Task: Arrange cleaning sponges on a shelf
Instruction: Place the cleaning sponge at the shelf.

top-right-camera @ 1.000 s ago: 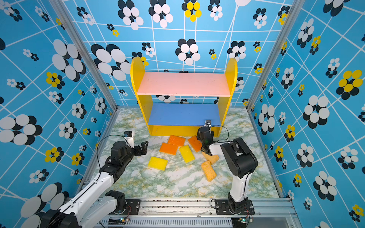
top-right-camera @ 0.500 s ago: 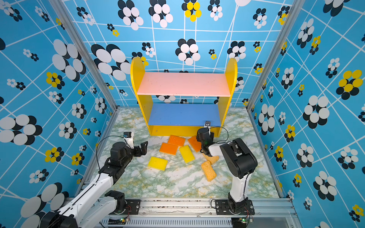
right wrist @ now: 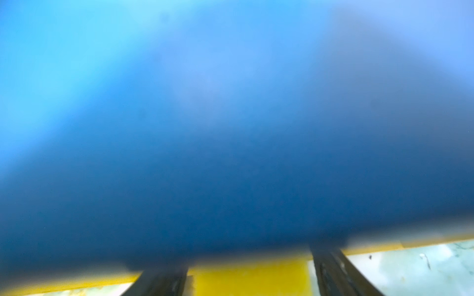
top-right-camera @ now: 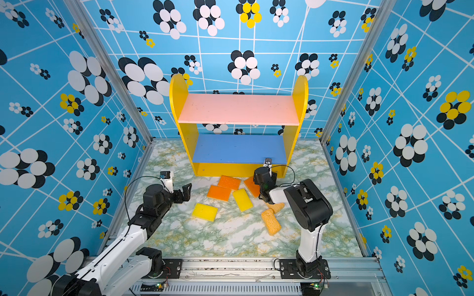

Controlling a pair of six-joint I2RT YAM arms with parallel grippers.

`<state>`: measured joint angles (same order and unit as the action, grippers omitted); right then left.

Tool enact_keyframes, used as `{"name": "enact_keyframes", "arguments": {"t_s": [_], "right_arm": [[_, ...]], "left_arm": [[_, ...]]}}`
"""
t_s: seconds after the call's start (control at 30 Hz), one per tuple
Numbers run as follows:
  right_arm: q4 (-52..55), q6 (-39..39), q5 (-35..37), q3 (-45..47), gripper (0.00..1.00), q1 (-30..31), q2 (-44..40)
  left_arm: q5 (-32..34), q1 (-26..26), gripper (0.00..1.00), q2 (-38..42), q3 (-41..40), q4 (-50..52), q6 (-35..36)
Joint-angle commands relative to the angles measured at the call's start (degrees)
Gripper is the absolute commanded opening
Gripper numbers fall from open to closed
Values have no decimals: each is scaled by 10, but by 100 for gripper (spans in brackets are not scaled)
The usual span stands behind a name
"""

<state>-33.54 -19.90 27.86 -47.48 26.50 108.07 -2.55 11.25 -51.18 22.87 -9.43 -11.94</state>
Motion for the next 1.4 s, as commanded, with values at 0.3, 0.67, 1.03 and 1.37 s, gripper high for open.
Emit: {"name": "enact_keyframes", "arguments": {"t_s": [0.3,0.67,1.03,1.37], "right_arm": [[84,-7,-6,16,82,0,29],[18,-11,-24,75,91,0,-26],[51,3,-26,109,99,0,-112],[53,25,-110,135,98,2,-162]], "left_arm": [[2,-4,99,10,-7,-8,9],[-1,-7,99,17,-8,-7,10],[-3,-7,99,24,-10,-5,7],[-6,-8,99,33,-8,-1,5]]}}
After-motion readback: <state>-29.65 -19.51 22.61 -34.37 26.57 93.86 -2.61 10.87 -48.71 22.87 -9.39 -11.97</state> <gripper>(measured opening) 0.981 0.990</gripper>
